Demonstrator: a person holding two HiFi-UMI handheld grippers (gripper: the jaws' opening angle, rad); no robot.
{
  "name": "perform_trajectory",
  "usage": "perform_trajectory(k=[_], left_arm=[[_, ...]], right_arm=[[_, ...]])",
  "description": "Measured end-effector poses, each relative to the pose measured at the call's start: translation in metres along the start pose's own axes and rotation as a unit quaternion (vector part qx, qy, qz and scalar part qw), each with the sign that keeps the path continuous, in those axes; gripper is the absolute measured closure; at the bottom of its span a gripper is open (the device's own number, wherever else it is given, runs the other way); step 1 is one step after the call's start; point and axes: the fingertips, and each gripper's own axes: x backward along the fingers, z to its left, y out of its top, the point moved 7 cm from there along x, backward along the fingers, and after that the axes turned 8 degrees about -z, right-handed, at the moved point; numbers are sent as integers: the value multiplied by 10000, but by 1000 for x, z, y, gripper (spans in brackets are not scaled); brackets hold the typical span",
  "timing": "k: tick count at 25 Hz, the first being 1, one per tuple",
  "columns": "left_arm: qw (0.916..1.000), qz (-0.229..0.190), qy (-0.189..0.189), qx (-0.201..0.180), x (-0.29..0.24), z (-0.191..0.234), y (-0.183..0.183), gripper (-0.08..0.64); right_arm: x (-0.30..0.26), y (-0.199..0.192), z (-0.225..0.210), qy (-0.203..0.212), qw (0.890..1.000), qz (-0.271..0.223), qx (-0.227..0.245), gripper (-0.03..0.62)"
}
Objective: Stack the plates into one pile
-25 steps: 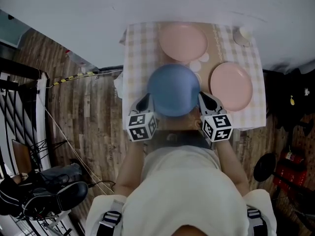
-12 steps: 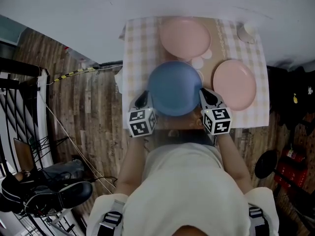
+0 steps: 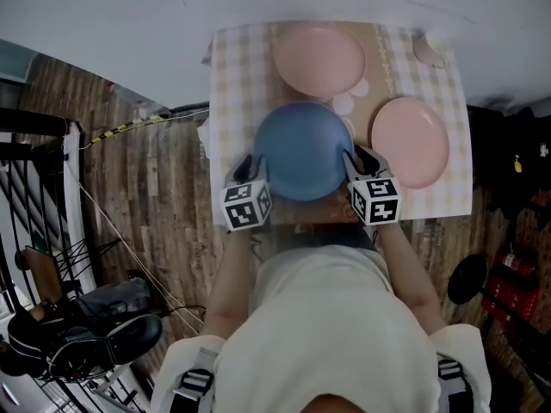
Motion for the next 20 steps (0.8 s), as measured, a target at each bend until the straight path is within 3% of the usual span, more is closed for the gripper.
perform_trajectory(k=[14,20], left_arm=[[9996,233,135,32,-13,5,-8,448],[9994,299,159,58,-15,8,-9,480]], right_arm=[[-17,-10,-6,-116,9994,301,-113,474],[-17,-13,-10,-210,9987,349,-299,511]])
